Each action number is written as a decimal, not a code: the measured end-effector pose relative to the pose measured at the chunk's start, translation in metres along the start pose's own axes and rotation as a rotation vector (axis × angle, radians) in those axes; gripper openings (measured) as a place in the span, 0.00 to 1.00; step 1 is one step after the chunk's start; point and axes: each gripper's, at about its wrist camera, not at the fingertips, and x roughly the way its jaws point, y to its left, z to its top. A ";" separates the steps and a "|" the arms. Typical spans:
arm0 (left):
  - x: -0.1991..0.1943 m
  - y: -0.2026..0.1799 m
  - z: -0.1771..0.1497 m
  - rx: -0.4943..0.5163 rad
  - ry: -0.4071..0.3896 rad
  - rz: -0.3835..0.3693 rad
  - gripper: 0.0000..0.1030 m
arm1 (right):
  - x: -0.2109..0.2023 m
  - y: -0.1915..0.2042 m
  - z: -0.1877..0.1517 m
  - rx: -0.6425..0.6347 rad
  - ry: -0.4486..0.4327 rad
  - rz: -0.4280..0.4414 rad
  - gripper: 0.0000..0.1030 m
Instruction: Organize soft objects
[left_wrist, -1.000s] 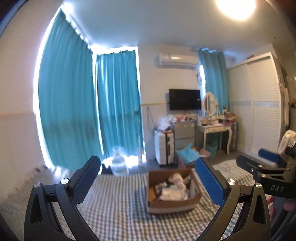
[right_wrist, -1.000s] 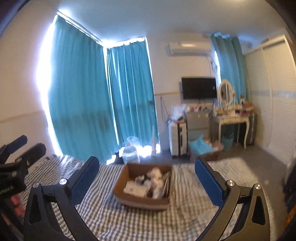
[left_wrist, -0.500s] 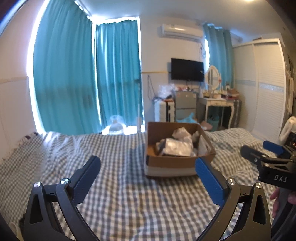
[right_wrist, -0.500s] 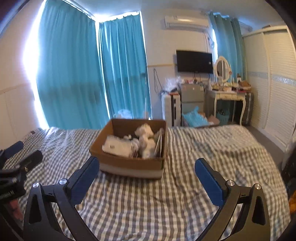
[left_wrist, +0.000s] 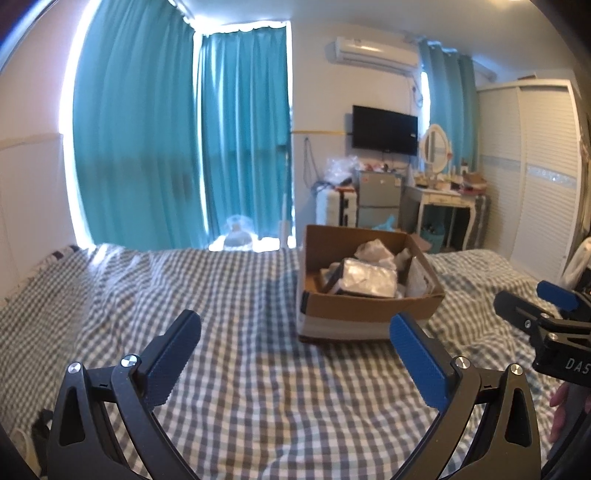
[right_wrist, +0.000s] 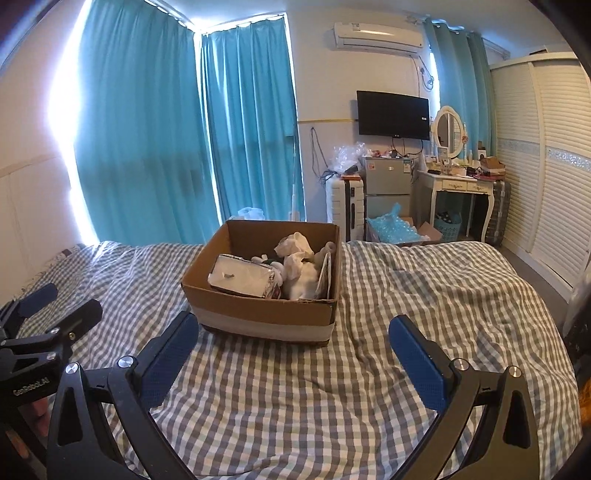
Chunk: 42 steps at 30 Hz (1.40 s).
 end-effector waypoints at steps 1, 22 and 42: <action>0.001 0.001 -0.001 -0.001 0.001 0.002 1.00 | 0.000 0.002 0.000 -0.006 0.002 -0.001 1.00; 0.002 -0.001 -0.003 0.013 0.017 0.004 1.00 | 0.004 0.003 -0.002 0.009 0.020 0.001 1.00; 0.001 -0.004 -0.003 0.016 0.018 0.006 1.00 | 0.005 0.004 -0.004 0.006 0.030 0.002 1.00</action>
